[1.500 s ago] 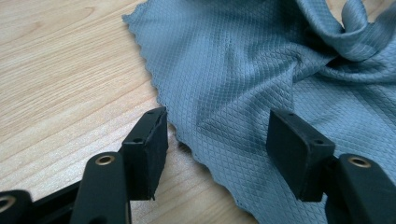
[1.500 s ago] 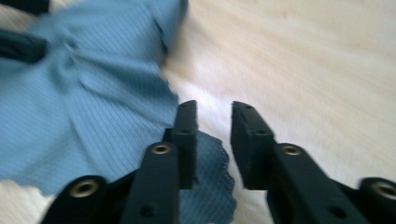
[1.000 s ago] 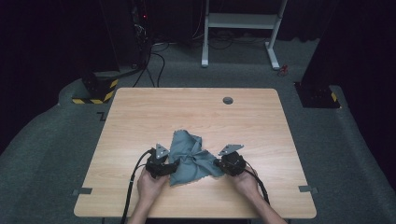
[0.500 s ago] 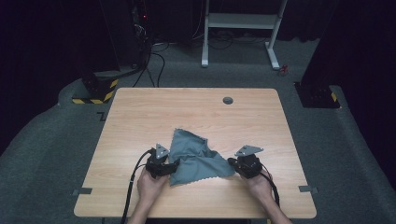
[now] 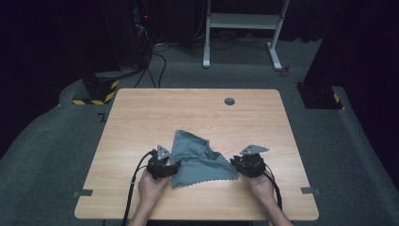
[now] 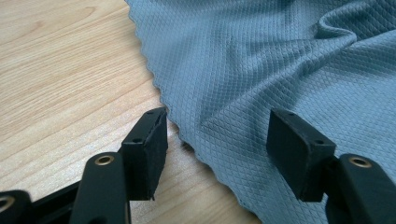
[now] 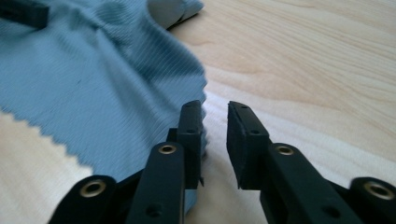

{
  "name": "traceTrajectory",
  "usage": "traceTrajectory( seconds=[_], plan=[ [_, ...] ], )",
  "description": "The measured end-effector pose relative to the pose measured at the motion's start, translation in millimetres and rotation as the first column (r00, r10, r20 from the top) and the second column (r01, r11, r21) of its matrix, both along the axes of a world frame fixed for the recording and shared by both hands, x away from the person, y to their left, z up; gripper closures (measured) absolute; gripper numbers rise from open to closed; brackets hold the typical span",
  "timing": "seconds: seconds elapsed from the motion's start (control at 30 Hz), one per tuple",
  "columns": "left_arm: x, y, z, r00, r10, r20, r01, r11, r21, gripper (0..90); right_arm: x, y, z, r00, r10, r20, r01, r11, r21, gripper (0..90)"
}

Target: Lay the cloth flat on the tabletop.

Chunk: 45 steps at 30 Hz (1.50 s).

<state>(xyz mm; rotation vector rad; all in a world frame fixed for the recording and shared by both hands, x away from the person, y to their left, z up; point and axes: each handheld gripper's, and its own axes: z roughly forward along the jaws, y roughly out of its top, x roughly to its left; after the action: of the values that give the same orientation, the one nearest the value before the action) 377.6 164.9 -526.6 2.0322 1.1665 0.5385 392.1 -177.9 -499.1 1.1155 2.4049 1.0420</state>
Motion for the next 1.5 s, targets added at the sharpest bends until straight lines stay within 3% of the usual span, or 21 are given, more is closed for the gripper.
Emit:
traceTrajectory(
  seconds=[0.1,0.2,0.33,0.4,0.47,0.57,0.63,0.8,0.97,1.07,1.17,1.3,1.43,1.5],
  plan=[
    [-0.1,-0.1,0.0,1.0000,0.001,0.000,-0.001,1.0000,0.000,38.8,14.7,7.5,-7.7,0.9994,-0.011,-0.034,0.011,1.000,-0.001,72.5],
    [-0.1,-0.2,0.0,1.0000,0.002,0.000,-0.002,1.0000,-0.001,38.7,20.1,13.9,-9.9,0.9991,-0.007,-0.042,0.007,1.000,-0.005,71.8],
    [-0.2,-0.1,0.0,1.0000,0.002,0.000,-0.002,1.0000,0.000,38.8,24.3,30.2,-12.9,0.9992,0.023,-0.034,-0.024,0.999,-0.046,72.3],
    [-0.2,-0.2,-0.1,1.0000,0.002,0.001,-0.002,1.0000,-0.001,38.7,23.9,36.3,-14.8,0.9991,0.039,-0.014,-0.040,0.996,-0.076,78.6],
    [-0.2,-0.2,-0.1,1.0000,0.002,0.001,-0.002,1.0000,-0.001,38.7,25.0,38.4,-13.4,0.9982,0.053,-0.029,-0.055,0.995,-0.084,87.7],
    [-0.2,-0.1,0.0,1.0000,0.001,0.000,-0.001,1.0000,0.000,38.7,23.5,41.4,-11.8,0.9979,0.063,-0.016,-0.064,0.990,-0.123,89.9],
    [-0.2,-0.1,0.0,1.0000,0.001,0.000,-0.001,1.0000,0.000,38.7,22.8,40.2,-10.6,0.9981,0.062,0.004,-0.061,0.989,-0.137,90.0],
    [-0.1,-0.2,0.0,1.0000,-0.003,-0.001,0.003,1.0000,0.001,38.6,25.9,24.4,-0.1,0.9997,0.012,0.023,-0.010,0.995,-0.098,90.0],
    [-0.2,-1.0,0.1,0.9999,-0.015,-0.005,0.015,0.9999,0.002,36.2,34.3,12.3,0.1,0.9994,-0.034,0.006,0.035,0.996,-0.084,88.9],
    [-0.6,-1.0,0.2,0.9998,-0.019,-0.004,0.019,0.9998,0.002,38.0,36.2,14.7,-6.0,0.9993,-0.036,-0.008,0.035,0.995,-0.095,81.6],
    [-3.4,-0.1,0.6,0.9995,-0.032,0.003,0.032,0.9995,-0.007,40.8,31.1,12.8,-3.9,0.9995,-0.032,0.005,0.032,0.997,-0.076,81.2],
    [-20.3,-1.4,4.8,0.9976,-0.065,0.024,0.066,0.9976,-0.024,44.0,6.8,3.9,2.8,0.9993,-0.009,0.037,0.011,0.999,-0.034,80.8],
    [-43.2,-9.5,13.1,0.9873,-0.157,0.023,0.157,0.9876,-0.001,46.1,-23.5,-2.9,0.5,0.9962,0.063,0.060,-0.061,0.997,-0.042,80.7],
    [-52.4,-14.9,15.2,0.9813,-0.191,0.020,0.191,0.9814,0.018,47.1,-36.6,-2.1,-3.9,0.9943,0.096,0.046,-0.095,0.995,-0.033,79.2]
  ],
)
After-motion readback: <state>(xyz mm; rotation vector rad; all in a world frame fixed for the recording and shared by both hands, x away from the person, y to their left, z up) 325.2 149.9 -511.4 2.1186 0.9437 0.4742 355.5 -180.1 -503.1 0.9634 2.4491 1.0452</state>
